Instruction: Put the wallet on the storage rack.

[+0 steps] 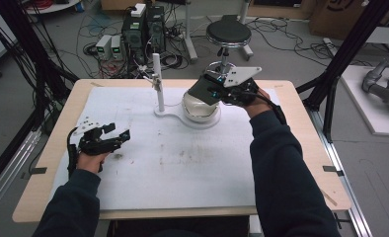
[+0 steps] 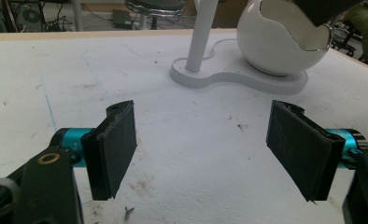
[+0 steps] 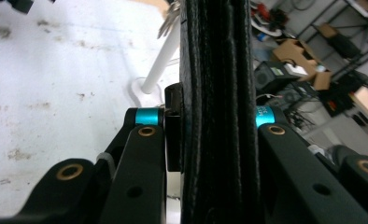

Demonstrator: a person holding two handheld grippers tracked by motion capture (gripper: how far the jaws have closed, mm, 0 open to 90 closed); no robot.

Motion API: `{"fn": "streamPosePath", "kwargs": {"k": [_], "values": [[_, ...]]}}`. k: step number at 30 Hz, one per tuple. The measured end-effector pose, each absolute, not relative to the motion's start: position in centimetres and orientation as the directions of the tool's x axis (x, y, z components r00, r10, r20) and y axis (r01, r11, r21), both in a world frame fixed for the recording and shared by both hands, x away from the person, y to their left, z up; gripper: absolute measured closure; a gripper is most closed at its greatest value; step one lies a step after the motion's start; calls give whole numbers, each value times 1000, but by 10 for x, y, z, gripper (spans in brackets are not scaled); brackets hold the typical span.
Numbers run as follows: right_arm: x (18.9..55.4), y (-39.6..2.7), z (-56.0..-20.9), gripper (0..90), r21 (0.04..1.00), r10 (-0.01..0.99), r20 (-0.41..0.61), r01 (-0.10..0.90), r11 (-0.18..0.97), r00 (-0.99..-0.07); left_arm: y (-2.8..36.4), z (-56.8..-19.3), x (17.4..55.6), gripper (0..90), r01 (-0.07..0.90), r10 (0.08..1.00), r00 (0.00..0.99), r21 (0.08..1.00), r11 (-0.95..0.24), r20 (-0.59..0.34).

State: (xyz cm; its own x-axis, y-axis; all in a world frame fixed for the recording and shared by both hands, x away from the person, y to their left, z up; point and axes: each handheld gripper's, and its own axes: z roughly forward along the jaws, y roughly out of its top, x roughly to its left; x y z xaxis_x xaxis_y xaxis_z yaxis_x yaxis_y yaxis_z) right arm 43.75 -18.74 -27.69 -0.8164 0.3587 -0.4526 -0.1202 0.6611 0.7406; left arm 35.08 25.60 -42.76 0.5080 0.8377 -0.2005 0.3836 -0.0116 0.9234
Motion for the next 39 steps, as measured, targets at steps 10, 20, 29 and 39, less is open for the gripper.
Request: {"fn": "streamPosePath", "kwargs": {"k": [10, 20, 29, 39], "values": [[465, -173, -307, 747, 649, 316, -489, -97, 755, -813, 258, -428, 351, 244, 386, 835, 504, 922, 8, -218], [472, -152, -328, 689, 656, 296, -406, -50, 753, -865, 260, -428, 351, 244, 387, 835, 503, 922, 13, -223], [461, -153, -342, 526, 751, 394, -222, 101, 652, -892, 261, -427, 350, 244, 390, 835, 500, 921, 18, -228], [446, -159, -339, 441, 783, 416, -139, 157, 602, -899, 262, -427, 349, 244, 386, 836, 500, 922, 18, -226]]}}
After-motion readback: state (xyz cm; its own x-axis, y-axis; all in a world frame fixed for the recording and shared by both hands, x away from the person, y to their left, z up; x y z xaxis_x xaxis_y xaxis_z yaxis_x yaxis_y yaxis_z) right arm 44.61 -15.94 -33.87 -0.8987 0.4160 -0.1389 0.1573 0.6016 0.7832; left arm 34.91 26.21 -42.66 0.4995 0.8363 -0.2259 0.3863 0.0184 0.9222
